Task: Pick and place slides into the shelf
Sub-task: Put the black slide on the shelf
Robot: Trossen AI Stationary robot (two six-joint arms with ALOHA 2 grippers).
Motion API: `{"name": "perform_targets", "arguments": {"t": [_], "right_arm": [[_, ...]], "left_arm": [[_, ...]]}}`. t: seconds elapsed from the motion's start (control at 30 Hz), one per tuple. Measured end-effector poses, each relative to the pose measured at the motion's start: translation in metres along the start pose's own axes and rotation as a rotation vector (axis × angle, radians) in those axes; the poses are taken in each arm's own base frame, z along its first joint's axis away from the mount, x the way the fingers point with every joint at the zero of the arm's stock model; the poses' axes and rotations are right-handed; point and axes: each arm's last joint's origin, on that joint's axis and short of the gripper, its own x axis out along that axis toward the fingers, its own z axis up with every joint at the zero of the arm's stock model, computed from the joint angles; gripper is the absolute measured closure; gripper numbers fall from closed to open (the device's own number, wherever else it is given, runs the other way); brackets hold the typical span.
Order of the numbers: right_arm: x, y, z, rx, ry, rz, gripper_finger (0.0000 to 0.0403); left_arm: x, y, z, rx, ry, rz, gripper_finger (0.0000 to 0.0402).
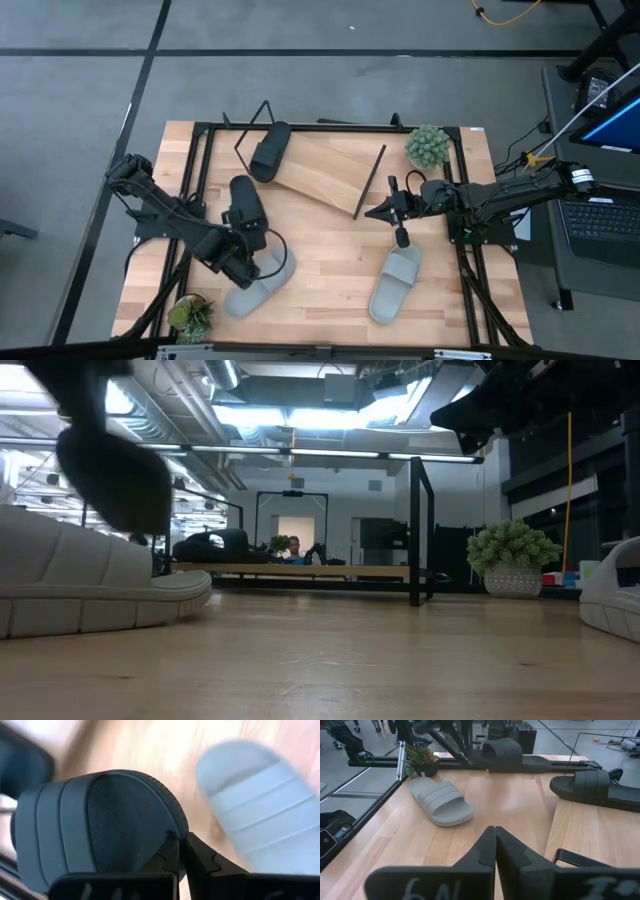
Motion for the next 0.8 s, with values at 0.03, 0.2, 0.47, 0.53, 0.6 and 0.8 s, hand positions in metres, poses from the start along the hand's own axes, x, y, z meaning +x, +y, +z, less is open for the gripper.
{"name": "perform_targets", "arguments": {"t": [0.03,0.2,0.47,0.53,0.6,0.8], "right_arm": [[0.000,0.000,0.000,0.000,0.000,0.000,0.0395],[0.000,0.000,0.000,0.000,0.000,0.000,0.0395],[0.000,0.000,0.000,0.000,0.000,0.000,0.0395],[0.000,0.000,0.000,0.000,0.000,0.000,0.0395],[0.000,0.000,0.000,0.000,0.000,0.000,0.0395],[0.000,0.000,0.000,0.000,0.000,0.000,0.0395]], "left_arm": [[-0.005,-0.001,0.002,0.018,-0.036,0.010,0.0399],[-0.024,-0.001,0.009,0.203,-0.190,0.077,0.0399],[-0.018,0.011,0.030,0.370,-0.230,0.161,0.0399],[-0.015,0.014,0.040,0.412,-0.256,0.157,0.0399],[-0.012,0.017,0.052,0.456,-0.288,0.153,0.0399],[0.006,0.037,0.086,0.559,-0.342,0.081,0.0399]]}}
